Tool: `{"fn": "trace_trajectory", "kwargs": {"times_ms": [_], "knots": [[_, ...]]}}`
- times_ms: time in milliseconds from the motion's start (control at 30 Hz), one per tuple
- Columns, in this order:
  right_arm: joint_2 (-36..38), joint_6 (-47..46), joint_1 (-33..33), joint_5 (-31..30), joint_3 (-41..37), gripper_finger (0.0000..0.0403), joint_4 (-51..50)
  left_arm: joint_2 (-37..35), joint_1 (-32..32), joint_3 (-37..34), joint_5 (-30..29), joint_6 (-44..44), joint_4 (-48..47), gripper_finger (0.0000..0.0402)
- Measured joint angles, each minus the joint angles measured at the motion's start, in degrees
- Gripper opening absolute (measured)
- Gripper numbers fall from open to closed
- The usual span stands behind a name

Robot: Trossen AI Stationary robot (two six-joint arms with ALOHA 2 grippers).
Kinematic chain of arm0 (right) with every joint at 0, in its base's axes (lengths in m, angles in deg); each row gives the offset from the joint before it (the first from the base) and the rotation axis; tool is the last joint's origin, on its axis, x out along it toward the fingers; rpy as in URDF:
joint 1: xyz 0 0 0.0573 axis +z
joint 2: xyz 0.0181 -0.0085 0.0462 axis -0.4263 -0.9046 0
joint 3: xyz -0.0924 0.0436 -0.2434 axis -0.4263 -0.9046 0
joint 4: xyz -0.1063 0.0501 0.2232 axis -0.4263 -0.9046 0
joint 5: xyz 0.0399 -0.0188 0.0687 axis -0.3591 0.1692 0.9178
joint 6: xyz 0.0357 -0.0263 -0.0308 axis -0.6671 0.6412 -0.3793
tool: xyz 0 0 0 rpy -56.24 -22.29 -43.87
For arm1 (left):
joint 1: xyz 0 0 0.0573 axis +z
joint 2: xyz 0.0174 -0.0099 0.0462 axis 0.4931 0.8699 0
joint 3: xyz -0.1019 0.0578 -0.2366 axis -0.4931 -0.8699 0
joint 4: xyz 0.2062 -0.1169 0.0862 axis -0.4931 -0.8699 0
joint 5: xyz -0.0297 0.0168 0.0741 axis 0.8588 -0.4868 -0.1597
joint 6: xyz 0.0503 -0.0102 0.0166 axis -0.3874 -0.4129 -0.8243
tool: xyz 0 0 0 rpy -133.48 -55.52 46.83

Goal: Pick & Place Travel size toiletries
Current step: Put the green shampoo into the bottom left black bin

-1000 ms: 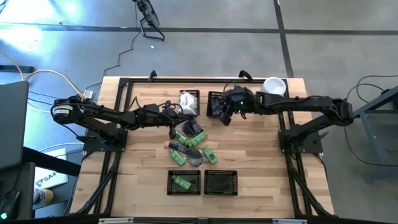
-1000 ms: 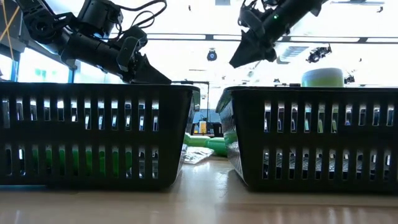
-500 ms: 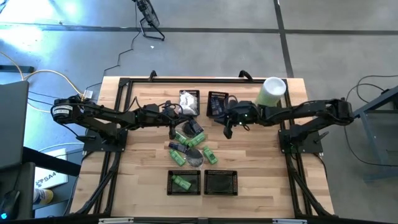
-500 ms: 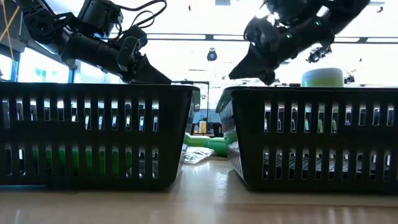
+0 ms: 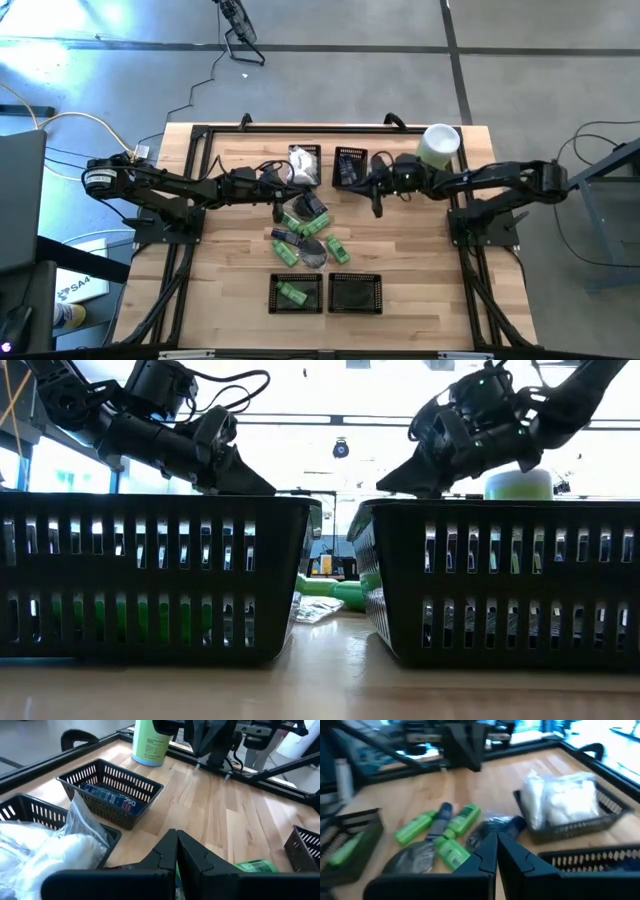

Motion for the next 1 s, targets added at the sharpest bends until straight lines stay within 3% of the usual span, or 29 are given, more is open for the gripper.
{"fn": "trace_trajectory", "kwargs": {"times_ms": [133, 333, 533, 867, 1000], "knots": [[-0.02, 0.38, -5.11, 11.41, -0.04, 0.0003, 0.82, 0.00, 0.00, 0.00, -0.31, 0.23, 0.33, 0.0006], [0.00, -2.48, -10.76, 17.52, -0.03, 0.0003, -1.24, 0.00, 0.02, 0.00, -0.56, 0.23, 0.61, 0.0006], [0.00, -2.23, -10.07, 14.67, -0.78, 0.0003, -3.07, 0.00, 0.02, 0.00, -0.59, -0.94, 0.09, 0.0006], [0.00, -2.56, -4.96, 2.07, -1.74, 0.0003, -2.46, 0.02, -1.89, 0.11, 2.44, 1.75, -6.49, 0.0006], [0.00, -2.87, -4.06, 1.35, -1.74, 0.0003, 0.84, 0.02, -3.88, 2.23, 1.45, 1.53, -11.57, 0.0006]]}}
